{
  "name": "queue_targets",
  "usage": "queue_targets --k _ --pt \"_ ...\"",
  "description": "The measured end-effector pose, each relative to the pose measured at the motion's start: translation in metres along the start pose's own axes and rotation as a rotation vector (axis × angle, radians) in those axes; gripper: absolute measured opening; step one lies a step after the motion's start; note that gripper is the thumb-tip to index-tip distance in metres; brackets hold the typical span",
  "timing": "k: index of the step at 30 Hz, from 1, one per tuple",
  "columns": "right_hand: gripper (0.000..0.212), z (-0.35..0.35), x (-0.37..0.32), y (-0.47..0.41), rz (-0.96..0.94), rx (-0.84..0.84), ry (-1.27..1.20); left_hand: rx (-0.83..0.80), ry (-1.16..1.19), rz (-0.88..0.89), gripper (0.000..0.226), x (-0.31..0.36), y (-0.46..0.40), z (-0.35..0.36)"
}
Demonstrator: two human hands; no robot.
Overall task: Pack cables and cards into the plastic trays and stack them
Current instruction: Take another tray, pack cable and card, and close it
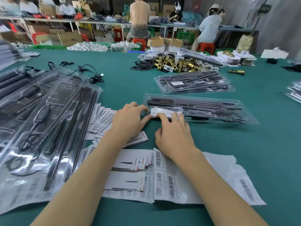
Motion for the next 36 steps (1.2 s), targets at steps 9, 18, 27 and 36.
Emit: queue_targets --k 9,18,27,36 --pt "0.055 0.002 -0.004 0.002 0.130 -0.093 0.127 -0.005 -0.031 -0.003 0.036 0.001 0.000 -0.001" --pt "0.062 0.008 -0.011 0.005 0.060 -0.084 0.135 0.001 -0.017 0.001 0.034 0.000 0.000 0.002" --pt "0.038 -0.014 0.004 0.001 -0.185 -0.031 0.003 -0.018 -0.014 0.005 0.034 0.000 0.000 0.000" --pt "0.012 -0.050 0.057 -0.004 -0.200 0.379 -0.246 -0.048 -0.034 0.005 0.042 0.002 -0.001 -0.001"
Point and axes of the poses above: each hand's wrist, its own y-axis away from the middle knuckle, its own z-axis out of the palm, x = y × z, the point moved 8 cm from there along -y, towards the middle knuckle, and after that the axes turned 8 degrees about -x, right-handed, at the moved point
